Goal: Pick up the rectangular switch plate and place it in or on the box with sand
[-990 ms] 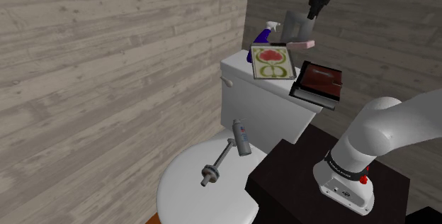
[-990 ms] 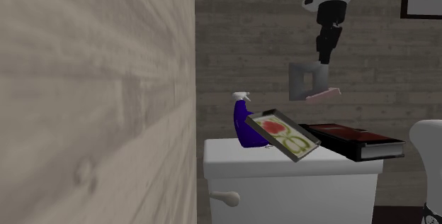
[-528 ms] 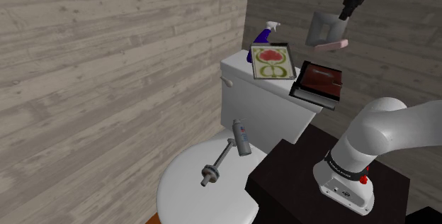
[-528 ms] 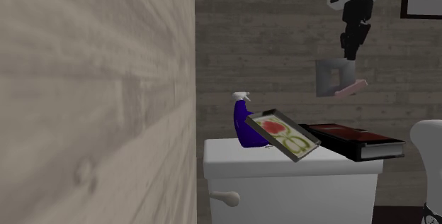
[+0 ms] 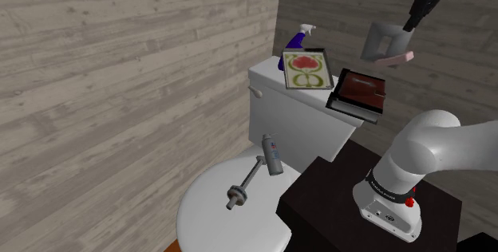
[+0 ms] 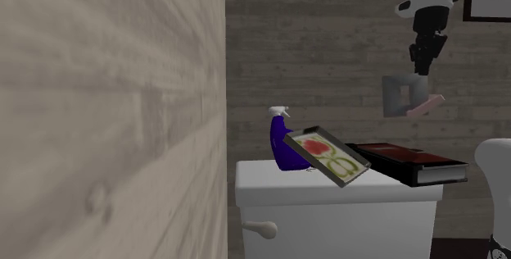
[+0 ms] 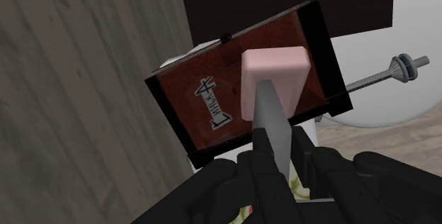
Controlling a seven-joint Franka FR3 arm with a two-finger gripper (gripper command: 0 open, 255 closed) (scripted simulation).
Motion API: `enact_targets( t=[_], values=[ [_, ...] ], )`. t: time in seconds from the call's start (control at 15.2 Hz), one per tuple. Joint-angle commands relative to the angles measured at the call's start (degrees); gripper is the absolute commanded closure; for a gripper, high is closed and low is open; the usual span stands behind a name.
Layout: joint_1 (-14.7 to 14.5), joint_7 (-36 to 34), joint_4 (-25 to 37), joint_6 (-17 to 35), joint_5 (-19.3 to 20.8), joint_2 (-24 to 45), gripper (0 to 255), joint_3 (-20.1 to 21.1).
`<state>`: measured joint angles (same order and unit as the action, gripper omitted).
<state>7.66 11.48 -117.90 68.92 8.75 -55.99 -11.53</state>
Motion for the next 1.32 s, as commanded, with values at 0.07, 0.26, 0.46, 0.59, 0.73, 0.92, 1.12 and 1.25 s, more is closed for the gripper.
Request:
enact_targets(
  t=[0.07, 0.26, 0.46, 0.59, 0.73, 0.92, 1.12, 1.25],
  values=[
    [0.22, -0.09, -3.45, 1.66, 0.27, -1.79, 255, -0.18],
    [0.43, -0.19, -6.77, 3.33, 0.54, -3.45, 255, -0.37],
    [0.66, -0.27, -10.00, 4.96, 0.84, -5.06, 255, -0.60],
    [0.81, -0.32, -12.11, 6.04, 1.04, -6.10, 255, -0.77],
    [0.97, -0.37, -14.19, 7.10, 1.26, -7.11, 255, -0.95],
    [1.21, -0.43, -17.25, 8.68, 1.61, -8.60, 255, -1.25],
    [1.47, -0.48, -20.25, 10.23, 1.99, -10.04, 255, -1.59],
    [1.64, -0.51, -22.15, 11.23, 2.25, -10.95, 255, -1.83]
  ],
)
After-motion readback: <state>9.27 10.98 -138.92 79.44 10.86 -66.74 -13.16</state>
